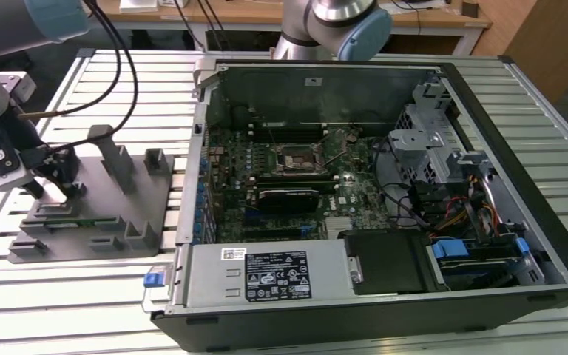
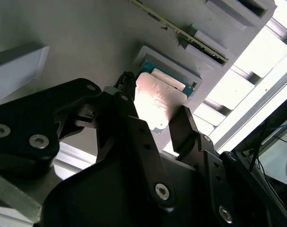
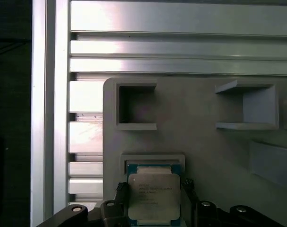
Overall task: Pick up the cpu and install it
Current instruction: 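Pick up the cpu and move it towards the insertion slot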
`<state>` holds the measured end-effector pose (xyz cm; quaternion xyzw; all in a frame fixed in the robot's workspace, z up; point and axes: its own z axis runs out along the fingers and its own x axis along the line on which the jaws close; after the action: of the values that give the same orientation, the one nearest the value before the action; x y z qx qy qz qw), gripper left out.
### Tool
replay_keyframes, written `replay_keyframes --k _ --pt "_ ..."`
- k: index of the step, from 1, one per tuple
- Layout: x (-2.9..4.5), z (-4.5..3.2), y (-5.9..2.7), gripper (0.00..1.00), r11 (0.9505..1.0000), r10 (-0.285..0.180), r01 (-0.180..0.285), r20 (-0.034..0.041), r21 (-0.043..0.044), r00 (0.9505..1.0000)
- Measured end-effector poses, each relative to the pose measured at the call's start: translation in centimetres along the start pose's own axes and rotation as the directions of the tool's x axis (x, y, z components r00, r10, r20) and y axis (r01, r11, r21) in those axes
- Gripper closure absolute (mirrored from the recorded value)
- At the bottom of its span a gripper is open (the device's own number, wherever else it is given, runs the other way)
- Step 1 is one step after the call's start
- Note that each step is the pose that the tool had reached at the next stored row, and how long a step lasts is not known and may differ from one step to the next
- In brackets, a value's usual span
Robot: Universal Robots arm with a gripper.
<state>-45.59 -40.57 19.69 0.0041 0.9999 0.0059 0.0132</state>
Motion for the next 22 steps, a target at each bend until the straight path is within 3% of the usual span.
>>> replay_keyframes --k 22 --pt "-0.02 -1.75 0.02 0.47 1.0 0.0 0.0 0.0003 -0.0015 1.0"
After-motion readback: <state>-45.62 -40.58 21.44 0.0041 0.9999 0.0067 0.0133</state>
